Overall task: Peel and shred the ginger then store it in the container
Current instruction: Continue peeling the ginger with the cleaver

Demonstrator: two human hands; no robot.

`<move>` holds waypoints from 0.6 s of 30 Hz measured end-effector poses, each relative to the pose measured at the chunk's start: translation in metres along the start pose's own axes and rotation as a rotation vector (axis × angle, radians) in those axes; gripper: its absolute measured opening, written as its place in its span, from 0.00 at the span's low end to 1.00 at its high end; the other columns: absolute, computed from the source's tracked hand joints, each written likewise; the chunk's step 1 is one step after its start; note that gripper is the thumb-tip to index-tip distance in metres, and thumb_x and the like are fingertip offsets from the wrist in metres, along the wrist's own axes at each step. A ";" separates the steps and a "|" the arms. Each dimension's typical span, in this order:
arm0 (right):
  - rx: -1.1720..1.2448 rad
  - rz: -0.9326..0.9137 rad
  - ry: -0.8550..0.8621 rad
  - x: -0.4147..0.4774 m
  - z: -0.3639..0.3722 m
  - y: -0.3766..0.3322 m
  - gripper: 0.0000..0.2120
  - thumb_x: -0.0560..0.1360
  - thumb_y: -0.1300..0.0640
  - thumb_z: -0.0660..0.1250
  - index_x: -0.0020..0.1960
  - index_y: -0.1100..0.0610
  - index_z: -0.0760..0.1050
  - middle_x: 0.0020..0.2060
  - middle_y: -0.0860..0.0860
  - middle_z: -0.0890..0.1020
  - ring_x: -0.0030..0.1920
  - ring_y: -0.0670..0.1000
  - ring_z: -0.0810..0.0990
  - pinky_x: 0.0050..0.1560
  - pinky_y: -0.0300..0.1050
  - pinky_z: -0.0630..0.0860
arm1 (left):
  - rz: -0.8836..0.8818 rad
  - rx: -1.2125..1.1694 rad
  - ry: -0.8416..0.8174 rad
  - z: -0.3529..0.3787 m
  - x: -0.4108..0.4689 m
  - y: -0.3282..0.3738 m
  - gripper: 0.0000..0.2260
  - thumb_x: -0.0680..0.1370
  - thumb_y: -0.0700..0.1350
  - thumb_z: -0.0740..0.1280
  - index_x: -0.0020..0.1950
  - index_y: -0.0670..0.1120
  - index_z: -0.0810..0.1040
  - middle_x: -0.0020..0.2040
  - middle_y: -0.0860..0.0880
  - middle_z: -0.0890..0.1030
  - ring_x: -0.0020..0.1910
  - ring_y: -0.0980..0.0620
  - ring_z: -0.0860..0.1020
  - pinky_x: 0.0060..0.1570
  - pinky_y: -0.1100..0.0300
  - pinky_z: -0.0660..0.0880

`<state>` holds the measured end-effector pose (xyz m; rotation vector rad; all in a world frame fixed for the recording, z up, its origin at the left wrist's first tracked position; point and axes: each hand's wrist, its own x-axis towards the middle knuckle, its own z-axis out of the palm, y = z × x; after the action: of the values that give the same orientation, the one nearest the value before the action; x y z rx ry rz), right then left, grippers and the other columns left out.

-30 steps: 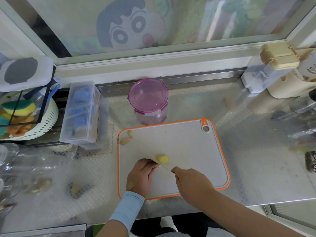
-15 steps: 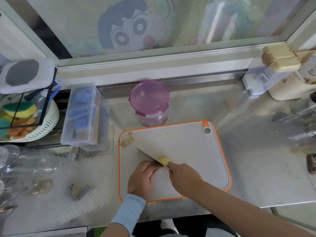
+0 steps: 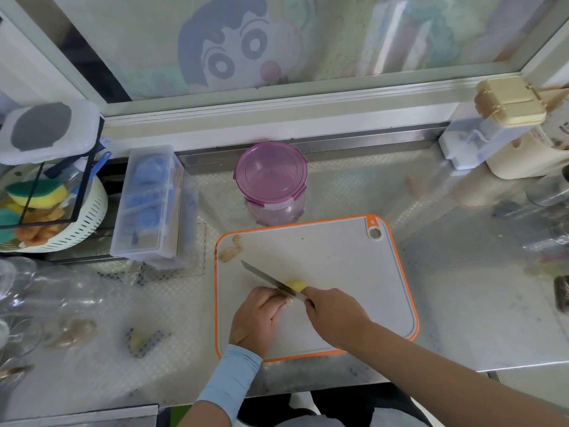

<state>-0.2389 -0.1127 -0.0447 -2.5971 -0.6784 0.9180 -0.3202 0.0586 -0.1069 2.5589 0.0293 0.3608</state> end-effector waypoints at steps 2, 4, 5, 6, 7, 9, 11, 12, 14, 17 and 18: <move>-0.027 -0.008 0.017 -0.009 0.000 -0.003 0.14 0.84 0.51 0.50 0.65 0.47 0.70 0.35 0.50 0.75 0.36 0.55 0.74 0.37 0.47 0.72 | 0.011 -0.003 0.038 0.000 -0.001 0.000 0.09 0.76 0.46 0.65 0.46 0.45 0.85 0.46 0.50 0.82 0.49 0.52 0.76 0.45 0.63 0.75; -0.034 0.000 0.024 -0.019 0.001 -0.007 0.15 0.84 0.51 0.50 0.66 0.47 0.69 0.38 0.51 0.78 0.38 0.56 0.76 0.40 0.50 0.75 | 0.022 -0.005 0.071 0.000 -0.001 0.001 0.09 0.76 0.45 0.66 0.46 0.45 0.85 0.46 0.49 0.82 0.50 0.51 0.76 0.48 0.65 0.73; -0.040 0.006 0.029 -0.023 0.002 -0.007 0.15 0.84 0.52 0.50 0.66 0.47 0.69 0.39 0.52 0.79 0.39 0.57 0.77 0.40 0.50 0.76 | 0.021 -0.004 0.081 0.001 -0.001 0.001 0.09 0.76 0.44 0.66 0.46 0.44 0.85 0.46 0.49 0.82 0.50 0.51 0.76 0.49 0.66 0.72; -0.046 0.010 0.034 -0.026 0.003 -0.007 0.14 0.84 0.52 0.50 0.66 0.47 0.68 0.39 0.52 0.79 0.39 0.57 0.78 0.41 0.51 0.76 | 0.013 -0.001 0.086 0.001 -0.002 0.001 0.09 0.76 0.44 0.66 0.45 0.44 0.85 0.46 0.49 0.82 0.50 0.51 0.76 0.49 0.67 0.71; -0.051 0.014 0.039 -0.029 0.004 -0.007 0.14 0.83 0.52 0.50 0.66 0.47 0.68 0.39 0.52 0.80 0.39 0.57 0.78 0.41 0.50 0.77 | 0.001 0.003 0.084 0.002 -0.002 0.000 0.09 0.76 0.45 0.65 0.45 0.45 0.85 0.46 0.49 0.82 0.50 0.51 0.76 0.49 0.67 0.71; -0.049 0.024 0.046 -0.035 0.006 -0.006 0.13 0.83 0.53 0.50 0.65 0.47 0.68 0.39 0.51 0.80 0.39 0.57 0.79 0.40 0.51 0.77 | -0.013 0.006 0.078 0.002 -0.003 0.000 0.09 0.76 0.45 0.65 0.45 0.45 0.85 0.46 0.49 0.83 0.50 0.52 0.76 0.47 0.67 0.72; -0.054 0.027 0.055 -0.040 0.008 -0.005 0.12 0.83 0.53 0.50 0.64 0.47 0.67 0.38 0.51 0.79 0.39 0.57 0.79 0.40 0.51 0.76 | -0.011 0.005 0.082 0.003 -0.004 -0.001 0.09 0.76 0.45 0.65 0.45 0.45 0.85 0.46 0.49 0.83 0.50 0.52 0.77 0.46 0.68 0.72; -0.057 0.030 0.058 -0.041 0.008 -0.004 0.12 0.83 0.53 0.50 0.63 0.47 0.67 0.38 0.51 0.79 0.38 0.57 0.79 0.39 0.51 0.76 | -0.009 0.003 0.084 0.003 -0.004 -0.001 0.09 0.76 0.45 0.65 0.45 0.45 0.85 0.46 0.49 0.83 0.50 0.52 0.76 0.46 0.69 0.71; -0.069 0.035 0.060 -0.044 0.008 -0.001 0.12 0.84 0.53 0.50 0.64 0.46 0.67 0.37 0.51 0.79 0.38 0.56 0.79 0.38 0.50 0.75 | -0.009 -0.006 0.087 0.002 -0.004 0.000 0.09 0.76 0.44 0.66 0.45 0.44 0.85 0.46 0.49 0.83 0.50 0.51 0.76 0.47 0.70 0.69; -0.084 0.031 0.061 -0.048 0.007 0.002 0.13 0.84 0.53 0.50 0.65 0.46 0.67 0.37 0.50 0.79 0.37 0.55 0.78 0.36 0.48 0.72 | -0.005 -0.013 0.089 0.002 -0.003 0.000 0.09 0.76 0.44 0.66 0.45 0.44 0.85 0.46 0.49 0.83 0.50 0.51 0.76 0.47 0.69 0.70; -0.091 0.030 0.061 -0.048 0.006 0.002 0.13 0.84 0.53 0.50 0.66 0.46 0.67 0.37 0.50 0.78 0.36 0.55 0.78 0.36 0.48 0.72 | -0.002 -0.017 0.091 0.001 -0.003 0.000 0.09 0.76 0.44 0.66 0.45 0.44 0.85 0.46 0.49 0.83 0.50 0.51 0.76 0.47 0.68 0.70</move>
<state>-0.2753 -0.1392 -0.0259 -2.7100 -0.6812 0.8311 -0.3228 0.0573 -0.1087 2.5241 0.0617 0.4741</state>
